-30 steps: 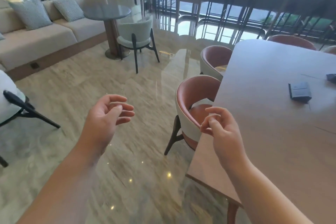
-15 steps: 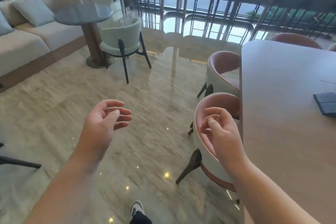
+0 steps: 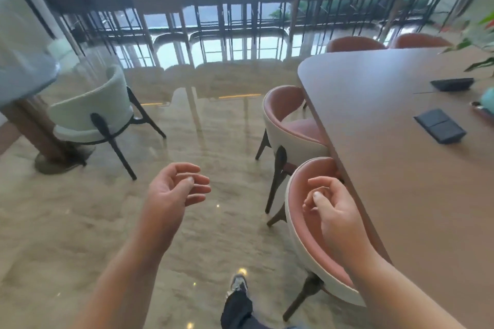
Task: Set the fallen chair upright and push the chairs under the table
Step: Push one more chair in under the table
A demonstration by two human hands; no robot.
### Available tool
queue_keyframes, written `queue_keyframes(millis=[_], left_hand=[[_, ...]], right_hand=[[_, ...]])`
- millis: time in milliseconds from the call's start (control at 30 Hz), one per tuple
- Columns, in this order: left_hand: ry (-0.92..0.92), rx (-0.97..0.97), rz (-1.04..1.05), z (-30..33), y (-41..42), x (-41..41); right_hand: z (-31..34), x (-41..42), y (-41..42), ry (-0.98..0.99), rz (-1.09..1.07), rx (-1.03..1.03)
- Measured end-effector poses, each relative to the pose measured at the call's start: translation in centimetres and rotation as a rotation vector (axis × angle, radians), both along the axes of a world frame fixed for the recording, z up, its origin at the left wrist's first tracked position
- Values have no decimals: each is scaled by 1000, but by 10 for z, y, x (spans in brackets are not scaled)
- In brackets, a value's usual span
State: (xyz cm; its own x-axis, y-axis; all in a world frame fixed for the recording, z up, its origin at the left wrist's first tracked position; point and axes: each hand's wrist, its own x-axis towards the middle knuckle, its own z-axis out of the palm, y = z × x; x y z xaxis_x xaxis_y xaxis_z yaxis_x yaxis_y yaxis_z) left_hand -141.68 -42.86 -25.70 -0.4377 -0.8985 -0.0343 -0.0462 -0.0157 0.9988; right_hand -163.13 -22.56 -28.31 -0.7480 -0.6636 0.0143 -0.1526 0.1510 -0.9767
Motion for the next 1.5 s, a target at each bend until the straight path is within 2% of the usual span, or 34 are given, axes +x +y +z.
queue_keyframes(millis=[233,500,800,1100,1367,1500], left_hand=[[-72,-28,-251,-8,-119,-125],[-131,-29,-486,-18,-222,-242],[-161,40,-783,-41,-255,-362],[-224,-8,-1158,-48,-304,-465],[-345,-39,-1336,-59,-307,-503],[-362,-57,-1413,-65,-288,-506]], right_hand=[[-35,-80,-84,-15,-257,-15],[-41,-137,-153,-63,-459,22],[-44,-153,-165,-99,-762,88],[-35,-147,-239,-121,-1112,78],[-43,-131,-278,-154,-1325,116],[-50,-126,-273,-166,-1409,68]])
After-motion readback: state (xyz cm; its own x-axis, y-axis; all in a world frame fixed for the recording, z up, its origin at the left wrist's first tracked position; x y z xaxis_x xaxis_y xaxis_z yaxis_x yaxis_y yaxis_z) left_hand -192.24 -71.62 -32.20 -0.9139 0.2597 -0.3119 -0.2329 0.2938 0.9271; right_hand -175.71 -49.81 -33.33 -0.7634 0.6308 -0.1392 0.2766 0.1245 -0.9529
